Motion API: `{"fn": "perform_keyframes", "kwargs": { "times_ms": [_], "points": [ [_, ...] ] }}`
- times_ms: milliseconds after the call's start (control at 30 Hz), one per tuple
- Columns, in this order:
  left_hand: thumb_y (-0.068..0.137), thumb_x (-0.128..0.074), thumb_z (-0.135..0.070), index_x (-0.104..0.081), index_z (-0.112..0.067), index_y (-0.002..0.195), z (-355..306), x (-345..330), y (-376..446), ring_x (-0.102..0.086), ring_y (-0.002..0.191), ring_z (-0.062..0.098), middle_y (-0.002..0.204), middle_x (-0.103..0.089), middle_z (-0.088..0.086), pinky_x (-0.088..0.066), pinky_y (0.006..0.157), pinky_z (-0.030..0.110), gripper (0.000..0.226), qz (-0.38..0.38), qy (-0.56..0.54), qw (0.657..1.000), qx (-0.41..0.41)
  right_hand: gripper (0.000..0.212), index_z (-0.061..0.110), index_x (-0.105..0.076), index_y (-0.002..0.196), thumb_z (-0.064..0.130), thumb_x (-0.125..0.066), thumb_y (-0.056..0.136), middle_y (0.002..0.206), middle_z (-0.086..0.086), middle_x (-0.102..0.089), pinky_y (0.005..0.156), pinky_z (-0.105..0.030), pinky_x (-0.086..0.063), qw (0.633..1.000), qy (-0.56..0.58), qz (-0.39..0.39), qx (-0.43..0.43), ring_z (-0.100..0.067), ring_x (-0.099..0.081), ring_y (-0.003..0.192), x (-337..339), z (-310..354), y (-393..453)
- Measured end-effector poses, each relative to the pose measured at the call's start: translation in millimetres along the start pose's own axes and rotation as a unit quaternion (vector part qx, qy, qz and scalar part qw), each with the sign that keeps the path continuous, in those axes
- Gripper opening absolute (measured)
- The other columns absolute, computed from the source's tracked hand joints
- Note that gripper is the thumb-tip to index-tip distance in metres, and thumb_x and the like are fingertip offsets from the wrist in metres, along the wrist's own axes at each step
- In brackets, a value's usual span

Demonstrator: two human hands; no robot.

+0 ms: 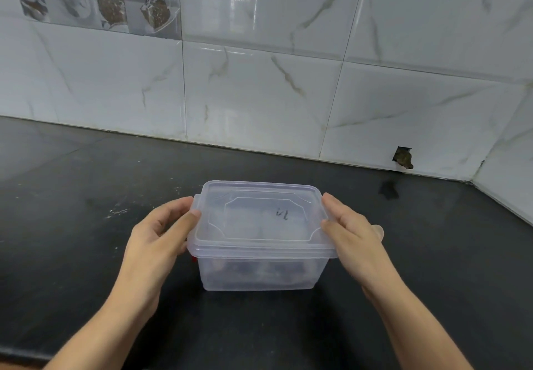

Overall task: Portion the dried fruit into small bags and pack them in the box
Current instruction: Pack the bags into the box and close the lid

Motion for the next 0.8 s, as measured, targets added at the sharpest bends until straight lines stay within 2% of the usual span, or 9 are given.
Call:
{"fn": "perform_keyframes", "kwargs": {
  "times_ms": [100,200,267,333,367,467,600,667,800],
  "points": [
    [0.087,-0.061,-0.009,-0.067,-0.020,0.099,0,2,7,-0.065,0.081,0.020,0.097,-0.071,0.001,-0.050,0.061,0.034,0.018,-0.006,0.019,1.000,0.007,0.040,0.034,-0.053,0.102,0.000,-0.034,0.095,0.093,0.028,-0.050,0.063,0.017,-0.012,0.999,-0.049,0.002,0.010,0.034,-0.039,0.083,-1,-5,3],
    [0.083,-0.064,-0.009,-0.066,-0.021,0.098,3,2,12,-0.064,0.086,0.025,0.096,-0.070,0.002,-0.051,0.067,0.040,0.020,-0.001,0.034,0.999,0.025,0.042,0.031,-0.053,0.120,0.004,-0.033,0.095,0.111,0.025,-0.046,0.069,0.015,-0.010,0.993,-0.115,-0.003,0.020,0.011,-0.040,0.105,-3,-11,8],
    [0.073,-0.065,-0.019,-0.064,-0.025,0.103,4,0,14,-0.064,0.086,0.024,0.098,-0.068,0.004,-0.051,0.068,0.040,0.030,0.019,0.041,0.998,0.045,0.038,0.027,-0.055,0.115,0.005,-0.032,0.093,0.111,0.017,-0.052,0.073,0.000,-0.020,0.987,-0.161,0.004,0.018,-0.006,-0.047,0.105,-4,-17,11],
    [0.069,-0.059,-0.024,-0.062,-0.027,0.109,3,-5,18,-0.063,0.082,0.021,0.100,-0.069,0.004,-0.049,0.062,0.037,0.040,0.054,0.055,0.994,0.072,0.025,0.022,-0.054,0.096,0.006,-0.034,0.091,0.094,0.012,-0.056,0.072,-0.013,-0.027,0.981,-0.192,0.013,0.003,-0.010,-0.050,0.087,-3,-19,15],
    [0.074,-0.061,-0.024,-0.062,-0.026,0.110,2,-8,21,-0.064,0.083,0.021,0.100,-0.069,0.003,-0.050,0.061,0.037,0.036,0.071,0.065,0.992,0.080,0.024,0.022,-0.055,0.097,0.008,-0.036,0.091,0.094,0.012,-0.057,0.074,-0.008,-0.031,0.979,-0.201,0.013,-0.002,-0.011,-0.051,0.088,-1,-20,19],
    [0.090,-0.057,-0.027,-0.063,-0.023,0.109,2,-9,31,-0.067,0.089,0.024,0.103,-0.071,0.004,-0.052,0.069,0.042,0.020,0.074,0.098,0.988,0.098,0.038,0.026,-0.056,0.129,0.020,-0.042,0.094,0.129,0.012,-0.057,0.094,-0.027,-0.046,0.976,-0.217,-0.002,-0.024,-0.012,-0.055,0.113,5,-20,30],
    [0.090,-0.057,-0.020,-0.064,-0.018,0.105,5,-9,38,-0.067,0.092,0.029,0.101,-0.071,0.008,-0.052,0.083,0.049,0.017,0.060,0.110,0.985,0.115,0.031,0.019,-0.066,0.116,0.021,-0.044,0.094,0.112,-0.001,-0.067,0.076,-0.032,-0.053,0.957,-0.289,-0.028,-0.012,-0.019,-0.065,0.091,6,-17,40],
    [0.090,-0.056,-0.018,-0.064,-0.016,0.104,7,-11,39,-0.066,0.089,0.029,0.102,-0.070,0.011,-0.052,0.079,0.046,0.016,0.052,0.092,0.987,0.118,0.029,0.012,-0.067,0.108,0.018,-0.044,0.092,0.102,-0.009,-0.068,0.071,-0.037,-0.053,0.949,-0.310,-0.047,-0.013,-0.023,-0.065,0.083,6,-17,41],
    [0.089,-0.057,-0.028,-0.059,-0.019,0.111,14,-11,38,-0.066,0.089,0.029,0.108,-0.068,0.011,-0.052,0.074,0.044,0.024,0.080,0.074,0.982,0.152,0.034,0.028,-0.062,0.125,0.023,-0.045,0.095,0.116,0.008,-0.064,0.071,-0.026,-0.048,0.961,-0.270,-0.054,-0.025,-0.013,-0.062,0.088,7,-21,39]
  ]
}}
Point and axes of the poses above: each hand's wrist, its own y-axis towards the middle knuckle, its own x-axis out of the back of the hand, z = x × y, the point moved 6 cm from there along y, towards the middle knuckle
